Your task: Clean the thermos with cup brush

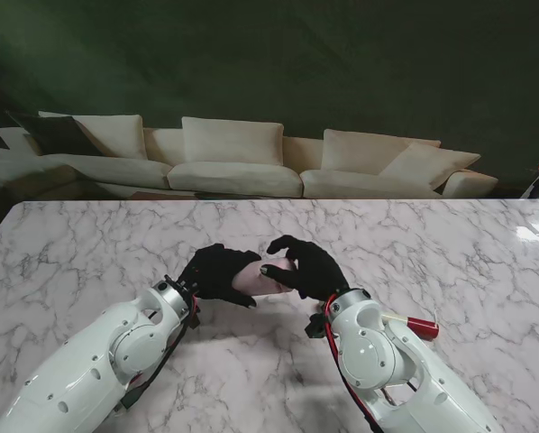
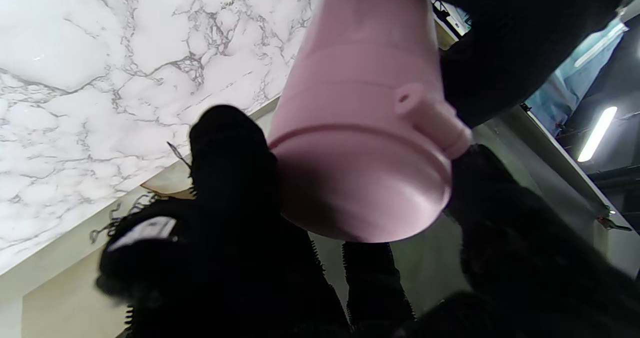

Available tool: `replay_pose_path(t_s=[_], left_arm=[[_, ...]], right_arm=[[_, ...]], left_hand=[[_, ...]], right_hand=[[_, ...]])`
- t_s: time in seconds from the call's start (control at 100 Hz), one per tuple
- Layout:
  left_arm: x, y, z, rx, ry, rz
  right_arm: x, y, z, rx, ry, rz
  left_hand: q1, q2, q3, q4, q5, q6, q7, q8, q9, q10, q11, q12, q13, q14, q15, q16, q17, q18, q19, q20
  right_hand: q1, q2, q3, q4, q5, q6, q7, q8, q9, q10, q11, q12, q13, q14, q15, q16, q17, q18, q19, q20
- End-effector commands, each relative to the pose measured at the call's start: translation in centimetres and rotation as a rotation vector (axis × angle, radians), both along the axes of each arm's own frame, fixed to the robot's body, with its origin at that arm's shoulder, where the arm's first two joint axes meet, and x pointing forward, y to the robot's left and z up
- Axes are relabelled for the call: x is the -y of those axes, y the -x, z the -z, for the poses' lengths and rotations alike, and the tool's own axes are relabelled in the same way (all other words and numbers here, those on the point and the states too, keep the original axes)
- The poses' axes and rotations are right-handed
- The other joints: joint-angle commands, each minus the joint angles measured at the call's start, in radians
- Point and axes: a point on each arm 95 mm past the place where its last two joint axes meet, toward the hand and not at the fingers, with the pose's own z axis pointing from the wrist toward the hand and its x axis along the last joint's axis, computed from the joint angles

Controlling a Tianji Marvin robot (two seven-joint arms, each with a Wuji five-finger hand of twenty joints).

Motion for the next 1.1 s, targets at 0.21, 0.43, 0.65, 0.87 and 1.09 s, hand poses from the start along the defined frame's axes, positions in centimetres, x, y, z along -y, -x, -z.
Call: replay_pose_path(t_s=[0.21,0.43,0.65,0.87,1.09], left_arm=[[0.4,-0.6,-0.8,-0.012,0.013,-0.009],[0.6,-0.7,-0.9,-0.017,0.025,-0.011],[0.7,-0.6,-0.9,-0.022,0.036,-0.015],[0.7,-0.6,-0.9,-0.020,0.046,-0.016],[0.5,-0.4,-0.9,-0.012,0.057,-0.015]], right_arm=[[-0.3,0.5,0.9,0.035,-0.010,-0.112],[0.0,0.8,1.5,0.112,-0.045,-0.204],[0.3,1.0,1.2,0.101,-0.194,-0.218],[0.9,0.8,0.5,0.194,-0.303,-0.216],[2.7,0.4,0.0,0.280,-0.219,-0.081]], left_hand=[[0.296,0.297,0.540,0.056,0.152,-0.191,0.142,0.013,0.061,-0.147,0.071,0.045,0.115,-0.126,0.187,0.047,0.081,-0.093,0.105,0.034],[0.296,0.298,0.539,0.056,0.154,-0.190,0.140,0.014,0.063,-0.146,0.070,0.047,0.118,-0.127,0.184,0.054,0.082,-0.098,0.104,0.034],[0.297,0.300,0.538,0.057,0.153,-0.189,0.139,0.016,0.062,-0.145,0.070,0.048,0.118,-0.129,0.181,0.060,0.081,-0.096,0.101,0.035],[0.297,0.302,0.537,0.058,0.154,-0.188,0.140,0.017,0.063,-0.145,0.072,0.050,0.118,-0.130,0.181,0.065,0.081,-0.096,0.100,0.036],[0.298,0.303,0.536,0.059,0.155,-0.188,0.140,0.018,0.062,-0.146,0.072,0.051,0.116,-0.132,0.179,0.067,0.077,-0.094,0.097,0.037]], right_hand=[[0.222,-0.193,0.367,0.005,0.048,-0.122,0.039,0.048,-0.179,-0.158,0.093,0.070,-0.295,-0.158,-0.083,0.060,-0.258,-0.186,-0.203,0.097],[-0.011,-0.226,0.219,-0.065,0.208,-0.241,0.109,-0.012,0.066,-0.333,-0.025,0.095,-0.600,-0.108,-0.463,-0.068,-0.896,0.128,-0.634,0.156],[-0.027,-0.180,0.146,-0.063,0.255,-0.330,0.092,-0.128,0.271,-0.434,-0.200,-0.002,-0.569,-0.173,-0.743,-0.201,-1.023,0.153,-0.871,0.006],[-0.034,-0.158,0.142,-0.062,0.235,-0.402,0.112,-0.199,0.255,-0.510,-0.294,-0.064,-0.639,-0.220,-0.836,-0.255,-1.070,0.120,-0.951,-0.058],[-0.173,-0.006,0.034,0.030,-0.015,-0.261,-0.174,-0.060,-0.192,-0.273,-0.303,-0.154,-0.811,-0.093,-0.846,-0.266,-1.024,0.066,-0.888,0.025]])
